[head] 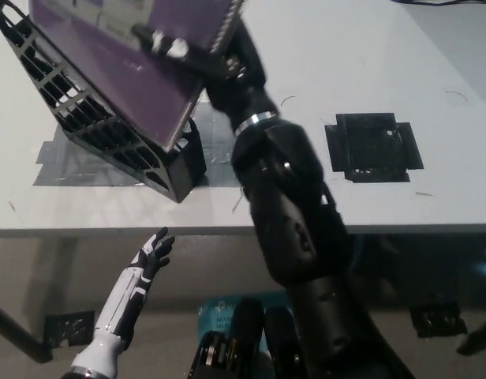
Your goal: A shelf with a book inside it is placed on the center of the desk infront of the robot. The robot uses its right hand to grab the book, take it out and hand it to a person.
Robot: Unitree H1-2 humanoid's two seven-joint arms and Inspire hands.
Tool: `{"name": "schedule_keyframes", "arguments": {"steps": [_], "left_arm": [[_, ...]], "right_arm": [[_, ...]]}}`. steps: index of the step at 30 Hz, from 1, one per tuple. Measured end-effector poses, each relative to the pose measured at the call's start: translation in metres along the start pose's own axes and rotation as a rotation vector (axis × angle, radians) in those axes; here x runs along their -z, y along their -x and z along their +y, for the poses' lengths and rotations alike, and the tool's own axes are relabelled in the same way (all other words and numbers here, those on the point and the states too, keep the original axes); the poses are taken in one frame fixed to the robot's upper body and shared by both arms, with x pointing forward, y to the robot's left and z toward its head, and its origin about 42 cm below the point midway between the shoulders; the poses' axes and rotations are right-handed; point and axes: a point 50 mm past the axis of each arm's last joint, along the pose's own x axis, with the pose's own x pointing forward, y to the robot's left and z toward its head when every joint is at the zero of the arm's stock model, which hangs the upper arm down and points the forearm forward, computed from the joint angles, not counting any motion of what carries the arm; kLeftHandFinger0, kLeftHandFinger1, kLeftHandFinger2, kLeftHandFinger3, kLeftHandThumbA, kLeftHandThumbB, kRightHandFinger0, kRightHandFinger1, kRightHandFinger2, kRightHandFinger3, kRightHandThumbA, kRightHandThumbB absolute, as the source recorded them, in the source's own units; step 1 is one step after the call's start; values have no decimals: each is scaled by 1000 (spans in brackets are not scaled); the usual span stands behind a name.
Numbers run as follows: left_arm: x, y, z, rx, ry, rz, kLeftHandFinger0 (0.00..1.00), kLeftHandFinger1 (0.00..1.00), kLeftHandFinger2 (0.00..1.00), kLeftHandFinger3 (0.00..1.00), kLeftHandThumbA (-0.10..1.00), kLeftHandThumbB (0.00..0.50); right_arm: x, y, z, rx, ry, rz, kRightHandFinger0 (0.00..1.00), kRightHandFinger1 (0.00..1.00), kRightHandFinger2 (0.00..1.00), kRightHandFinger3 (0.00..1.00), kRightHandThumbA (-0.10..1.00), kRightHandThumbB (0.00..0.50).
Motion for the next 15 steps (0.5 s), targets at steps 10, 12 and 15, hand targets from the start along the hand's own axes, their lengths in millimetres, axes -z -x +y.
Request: {"name": "schedule_keyframes", "arguments": {"steps": [10,12,15], "left_arm": [[1,1,-1,1,0,5,1000,1000,1000,1000,1000,291],[2,2,-1,2,-1,7,1000,1000,1000,1000,1000,294],[2,3,-1,3,-2,9,1000,1000,1000,1000,1000,293]], "right_arm": [[-60,10,-31,128,-241,-141,0,0,0,0,1000,0],[-67,12,-40,160,-278,-154,0,0,0,0,1000,0],[-78,17,-56,209,-333,-173,0,0,0,0,1000,4]]}}
